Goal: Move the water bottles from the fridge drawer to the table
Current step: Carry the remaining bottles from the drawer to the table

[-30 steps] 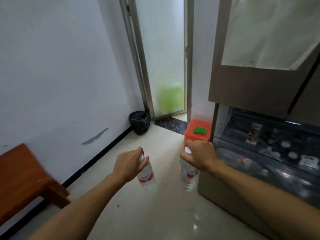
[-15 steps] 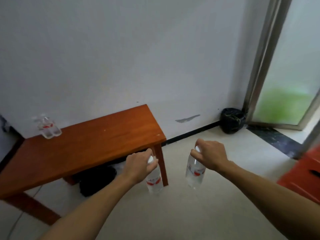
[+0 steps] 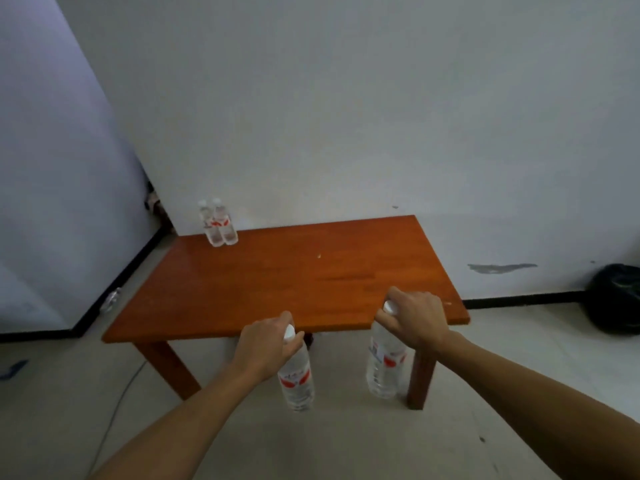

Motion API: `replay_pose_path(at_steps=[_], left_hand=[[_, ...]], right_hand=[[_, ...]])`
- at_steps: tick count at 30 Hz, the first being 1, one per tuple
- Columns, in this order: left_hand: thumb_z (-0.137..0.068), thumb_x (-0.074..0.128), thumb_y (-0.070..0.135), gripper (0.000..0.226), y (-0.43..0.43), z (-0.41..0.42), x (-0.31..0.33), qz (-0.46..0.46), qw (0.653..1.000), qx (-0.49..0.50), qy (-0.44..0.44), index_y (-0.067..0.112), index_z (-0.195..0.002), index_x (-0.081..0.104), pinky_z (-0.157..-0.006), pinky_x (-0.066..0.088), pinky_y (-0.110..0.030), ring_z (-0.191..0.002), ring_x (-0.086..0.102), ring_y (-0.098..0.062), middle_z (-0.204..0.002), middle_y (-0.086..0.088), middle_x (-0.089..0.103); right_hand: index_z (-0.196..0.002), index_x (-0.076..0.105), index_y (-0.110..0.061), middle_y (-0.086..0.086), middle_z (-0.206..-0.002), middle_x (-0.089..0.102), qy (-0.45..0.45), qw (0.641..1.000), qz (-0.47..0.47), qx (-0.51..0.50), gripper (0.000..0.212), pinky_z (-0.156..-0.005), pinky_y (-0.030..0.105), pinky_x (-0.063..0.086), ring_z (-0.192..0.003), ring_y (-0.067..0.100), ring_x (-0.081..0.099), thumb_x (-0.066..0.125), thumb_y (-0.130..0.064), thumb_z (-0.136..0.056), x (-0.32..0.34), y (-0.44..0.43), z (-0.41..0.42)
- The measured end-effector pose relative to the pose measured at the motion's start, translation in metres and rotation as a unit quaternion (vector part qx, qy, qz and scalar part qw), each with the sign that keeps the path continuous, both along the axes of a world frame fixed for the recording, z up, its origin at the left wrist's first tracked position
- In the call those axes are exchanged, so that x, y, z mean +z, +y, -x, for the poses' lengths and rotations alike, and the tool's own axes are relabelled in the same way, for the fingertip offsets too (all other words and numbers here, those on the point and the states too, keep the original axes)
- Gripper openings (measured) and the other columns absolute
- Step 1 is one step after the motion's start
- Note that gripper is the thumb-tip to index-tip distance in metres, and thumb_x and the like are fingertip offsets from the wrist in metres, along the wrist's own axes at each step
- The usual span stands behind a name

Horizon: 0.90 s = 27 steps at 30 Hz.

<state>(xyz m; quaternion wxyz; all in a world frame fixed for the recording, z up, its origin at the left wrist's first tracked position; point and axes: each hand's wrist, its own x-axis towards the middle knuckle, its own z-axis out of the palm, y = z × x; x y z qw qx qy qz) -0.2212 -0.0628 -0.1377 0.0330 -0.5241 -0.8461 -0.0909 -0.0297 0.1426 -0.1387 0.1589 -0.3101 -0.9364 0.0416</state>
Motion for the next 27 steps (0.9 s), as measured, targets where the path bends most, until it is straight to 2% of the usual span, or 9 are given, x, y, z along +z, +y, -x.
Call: replay_pose_path(at_steps=[2,6,10,14,16,19,22,27], left_hand=[[-0.093,0.045,0.052,0.028,0.012,0.037,-0.007,0.008,1.0,0.013,-0.007,0.025,-0.093,0.05,-0.051,0.032,-0.018,-0.062,0.053,-0.006,-0.075,0.01,0.056],[-0.092,0.047,0.051,0.025,0.038,0.107,-0.009,0.019,0.998,0.048,-0.032,0.026,-0.095,0.05,-0.055,0.043,-0.016,-0.066,0.057,-0.005,-0.08,0.009,0.06],[-0.091,0.05,0.05,0.022,0.055,0.177,-0.004,-0.014,0.993,0.105,-0.055,0.028,-0.092,0.049,-0.058,0.05,-0.021,-0.064,0.058,-0.005,-0.076,0.01,0.06],[-0.089,0.054,0.049,0.022,0.061,0.243,-0.001,-0.042,0.987,0.139,-0.072,0.028,-0.088,0.049,-0.059,0.052,-0.027,-0.063,0.058,-0.007,-0.071,0.009,0.058],[-0.089,0.055,0.048,0.021,0.066,0.278,-0.002,-0.047,0.986,0.14,-0.079,0.028,-0.089,0.05,-0.059,0.05,-0.022,-0.065,0.058,-0.005,-0.074,0.01,0.058],[-0.09,0.054,0.048,0.02,0.073,0.333,-0.01,-0.029,0.988,0.129,-0.073,0.029,-0.088,0.049,-0.056,0.043,-0.015,-0.064,0.056,-0.002,-0.074,0.012,0.056],[-0.09,0.053,0.048,0.02,0.08,0.393,-0.019,-0.013,0.99,0.115,-0.082,0.029,-0.091,0.049,-0.061,0.049,-0.016,-0.069,0.058,-0.002,-0.08,0.011,0.059],[-0.089,0.053,0.049,0.021,0.095,0.498,-0.025,-0.007,0.993,0.075,-0.094,0.028,-0.091,0.05,-0.063,0.05,-0.019,-0.07,0.057,-0.004,-0.08,0.01,0.059]], right_hand=[[-0.08,0.049,-0.026,-0.01,-0.061,0.048,-0.011,1.0,0.003,0.02,0.033,-0.045,0.017,0.028,-0.049,0.003,0.04,0.044,-0.056,-0.091,-0.008,0.018,0.046],[-0.085,0.051,-0.025,-0.007,-0.067,0.056,-0.026,0.998,0.014,0.048,0.036,-0.052,0.022,0.047,-0.055,0.008,0.054,0.043,-0.06,-0.09,-0.016,0.054,0.131],[-0.094,0.053,-0.025,-0.008,-0.073,0.058,-0.027,0.996,0.001,0.082,0.038,-0.051,0.02,0.043,-0.057,0.008,0.053,0.042,-0.061,-0.091,-0.003,0.084,0.216],[-0.096,0.055,-0.023,-0.007,-0.074,0.061,-0.022,0.995,-0.014,0.1,0.041,-0.055,0.025,0.053,-0.059,0.009,0.059,0.041,-0.061,-0.091,0.002,0.101,0.291],[-0.097,0.056,-0.023,-0.007,-0.073,0.061,-0.024,0.995,-0.015,0.1,0.041,-0.056,0.027,0.054,-0.059,0.009,0.059,0.04,-0.061,-0.092,-0.001,0.106,0.326],[-0.099,0.058,-0.023,-0.008,-0.071,0.06,-0.018,0.995,-0.016,0.095,0.042,-0.053,0.025,0.048,-0.058,0.008,0.057,0.041,-0.061,-0.091,-0.011,0.111,0.377],[-0.101,0.058,-0.024,-0.008,-0.073,0.061,-0.029,0.997,-0.018,0.074,0.044,-0.054,0.023,0.047,-0.06,0.008,0.058,0.04,-0.062,-0.091,-0.021,0.114,0.432],[-0.103,0.059,-0.024,-0.008,-0.079,0.065,-0.031,0.999,0.022,0.013,0.043,-0.058,0.021,0.052,-0.063,0.006,0.06,0.044,-0.062,-0.09,-0.029,0.116,0.526]])
